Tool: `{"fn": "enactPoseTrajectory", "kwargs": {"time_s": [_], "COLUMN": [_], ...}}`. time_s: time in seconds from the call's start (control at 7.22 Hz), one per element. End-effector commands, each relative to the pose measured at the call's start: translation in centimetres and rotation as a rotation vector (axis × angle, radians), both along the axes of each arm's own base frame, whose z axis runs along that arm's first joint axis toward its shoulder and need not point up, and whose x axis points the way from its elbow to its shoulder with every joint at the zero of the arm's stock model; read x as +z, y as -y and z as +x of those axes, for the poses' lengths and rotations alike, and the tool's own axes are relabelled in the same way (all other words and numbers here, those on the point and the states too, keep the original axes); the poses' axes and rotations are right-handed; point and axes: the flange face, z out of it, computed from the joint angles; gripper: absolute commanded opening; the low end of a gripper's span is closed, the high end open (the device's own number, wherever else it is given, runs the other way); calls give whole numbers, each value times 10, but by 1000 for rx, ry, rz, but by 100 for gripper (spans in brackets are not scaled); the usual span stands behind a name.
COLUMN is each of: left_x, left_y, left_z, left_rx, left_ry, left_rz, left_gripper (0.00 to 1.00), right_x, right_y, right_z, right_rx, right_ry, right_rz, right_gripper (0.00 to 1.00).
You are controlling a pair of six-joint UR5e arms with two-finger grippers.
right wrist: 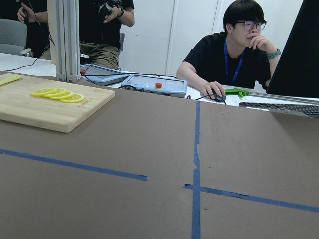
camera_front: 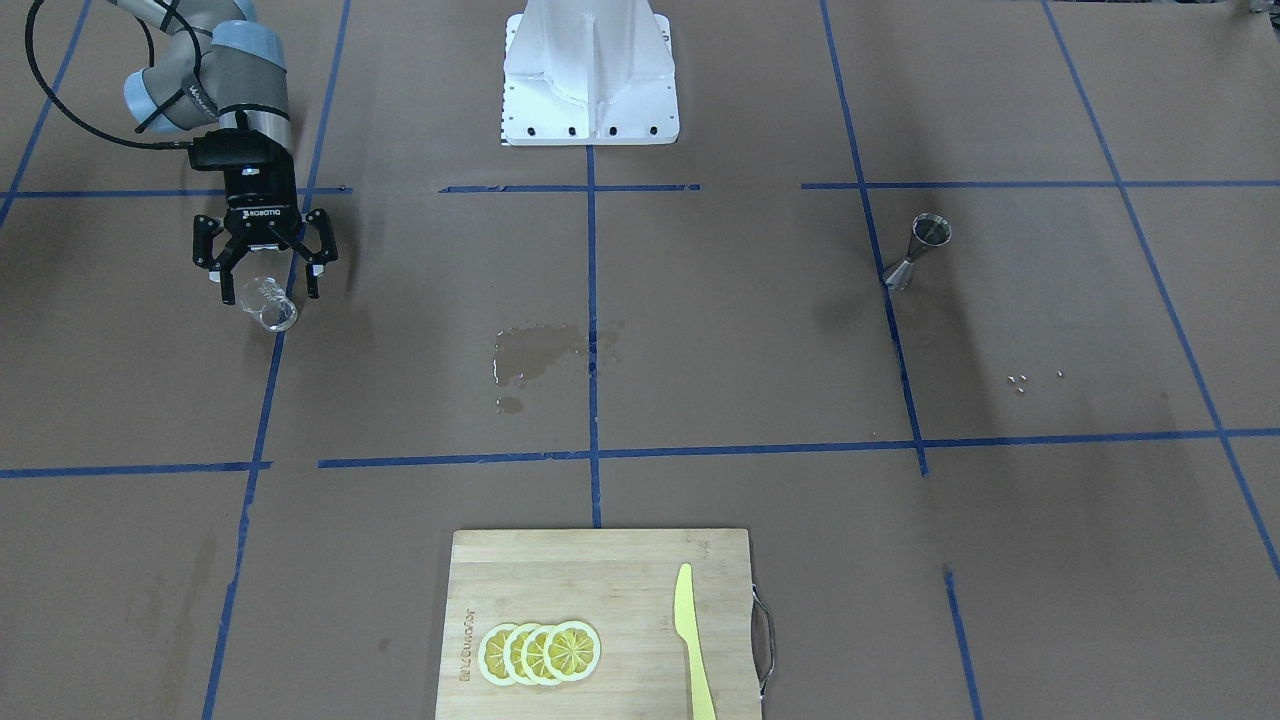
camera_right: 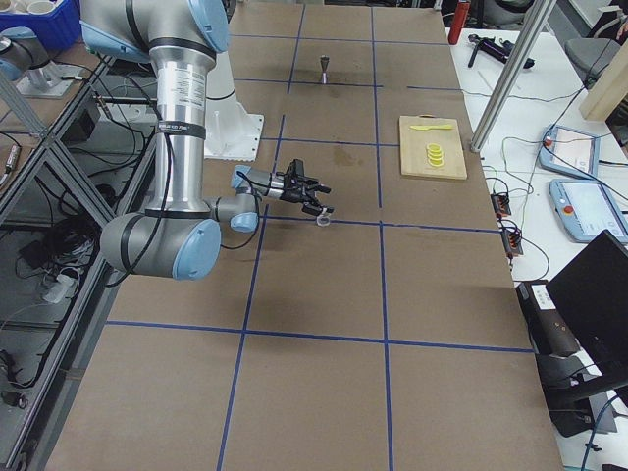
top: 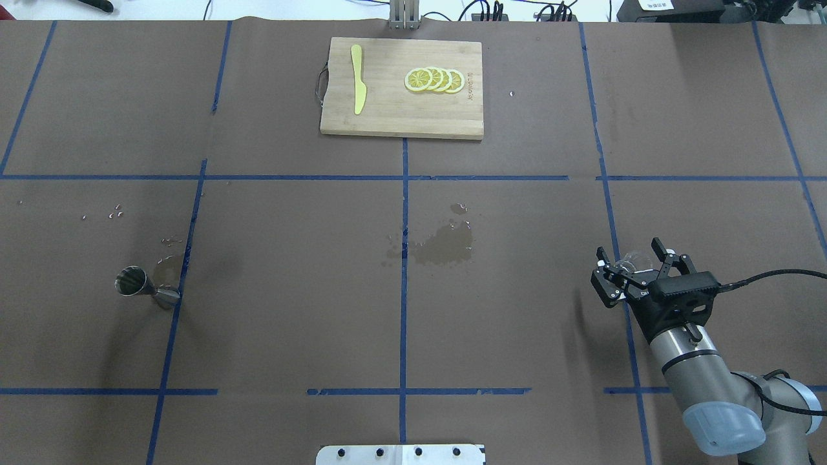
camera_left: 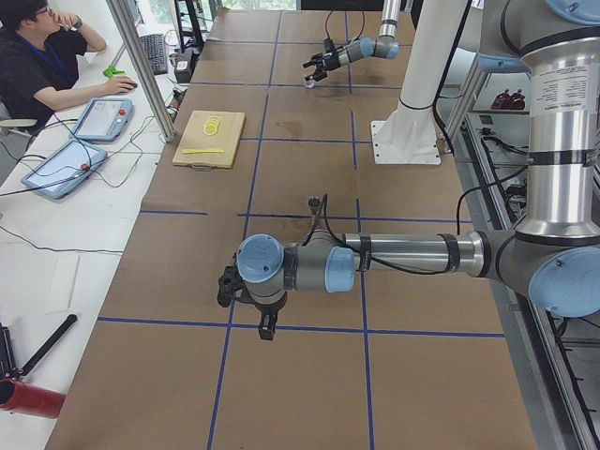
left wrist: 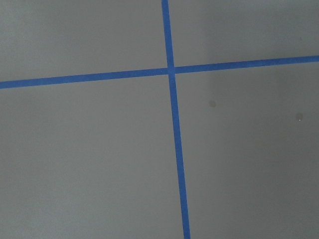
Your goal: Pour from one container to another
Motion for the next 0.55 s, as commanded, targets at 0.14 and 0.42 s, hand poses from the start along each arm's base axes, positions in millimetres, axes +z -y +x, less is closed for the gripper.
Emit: {"fn": "enactPoseTrajectory", "kwargs": {"time_s": [0.14, 0.42], "left_x": [-3, -5], "left_y": [0, 1], "left_z": [0, 0], "left_rx": [0, 0], "left_ry": [-1, -2], "left_rz": [6, 9], "left_gripper": [100, 100], "right_x": [-13, -9], "right_y": [38, 82], "right_z": [23, 50], "right_rx": [-97, -210], "right_ry": [1, 26], "right_rz": [-67, -186], "right_gripper": [100, 100]}}
